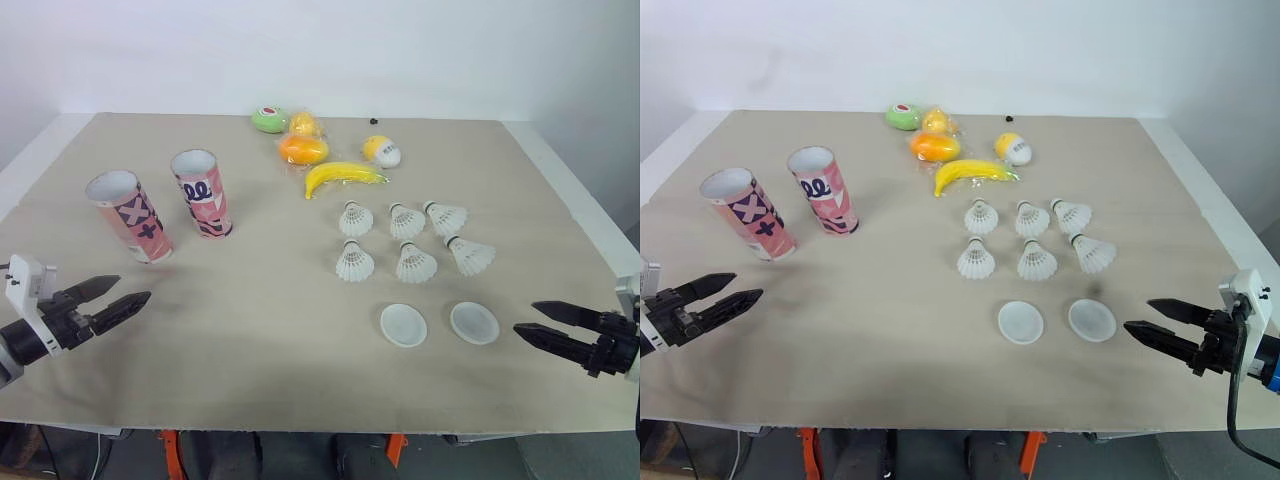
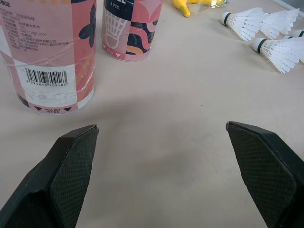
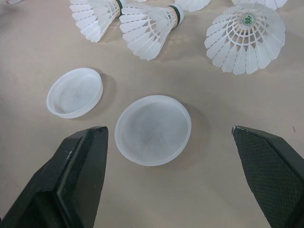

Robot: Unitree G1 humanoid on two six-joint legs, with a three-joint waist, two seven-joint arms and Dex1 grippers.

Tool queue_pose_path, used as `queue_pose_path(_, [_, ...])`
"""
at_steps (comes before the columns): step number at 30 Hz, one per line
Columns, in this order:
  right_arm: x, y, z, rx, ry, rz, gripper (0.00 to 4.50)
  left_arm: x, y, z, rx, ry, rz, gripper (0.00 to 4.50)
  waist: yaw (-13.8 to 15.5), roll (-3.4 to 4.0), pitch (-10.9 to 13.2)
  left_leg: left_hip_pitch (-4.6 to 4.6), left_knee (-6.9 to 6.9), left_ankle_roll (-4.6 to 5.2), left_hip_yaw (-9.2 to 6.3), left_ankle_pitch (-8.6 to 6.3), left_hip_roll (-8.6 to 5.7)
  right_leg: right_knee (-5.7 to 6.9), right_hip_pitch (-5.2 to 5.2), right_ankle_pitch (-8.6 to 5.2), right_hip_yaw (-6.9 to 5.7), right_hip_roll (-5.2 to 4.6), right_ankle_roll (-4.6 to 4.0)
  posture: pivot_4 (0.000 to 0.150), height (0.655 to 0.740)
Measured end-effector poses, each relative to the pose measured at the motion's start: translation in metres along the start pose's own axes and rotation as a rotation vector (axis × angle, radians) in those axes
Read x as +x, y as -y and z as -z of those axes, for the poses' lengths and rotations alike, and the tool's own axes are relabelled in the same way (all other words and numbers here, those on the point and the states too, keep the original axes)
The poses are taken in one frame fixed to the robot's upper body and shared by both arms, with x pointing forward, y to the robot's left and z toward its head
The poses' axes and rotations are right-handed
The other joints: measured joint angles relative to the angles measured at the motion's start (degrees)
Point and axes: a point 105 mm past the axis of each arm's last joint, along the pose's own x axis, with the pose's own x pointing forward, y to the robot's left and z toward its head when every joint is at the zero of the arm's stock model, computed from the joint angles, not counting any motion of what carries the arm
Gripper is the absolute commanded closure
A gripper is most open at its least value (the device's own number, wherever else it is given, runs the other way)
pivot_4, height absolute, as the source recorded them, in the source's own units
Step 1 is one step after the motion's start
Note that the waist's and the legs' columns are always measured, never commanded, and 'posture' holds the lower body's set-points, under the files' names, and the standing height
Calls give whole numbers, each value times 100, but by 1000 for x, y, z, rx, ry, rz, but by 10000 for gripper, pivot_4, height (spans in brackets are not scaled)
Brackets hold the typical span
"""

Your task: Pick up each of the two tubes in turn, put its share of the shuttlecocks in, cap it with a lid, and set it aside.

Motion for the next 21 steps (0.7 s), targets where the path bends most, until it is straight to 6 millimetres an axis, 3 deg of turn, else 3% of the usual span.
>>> queue_pose_path(21, [3, -4, -2, -18, 4, -5, 337, 4, 3, 1, -78, 3, 16, 0, 0, 0, 0, 0, 0, 0, 0, 0, 0, 0, 5, 0, 0, 1, 0, 1500, 7400])
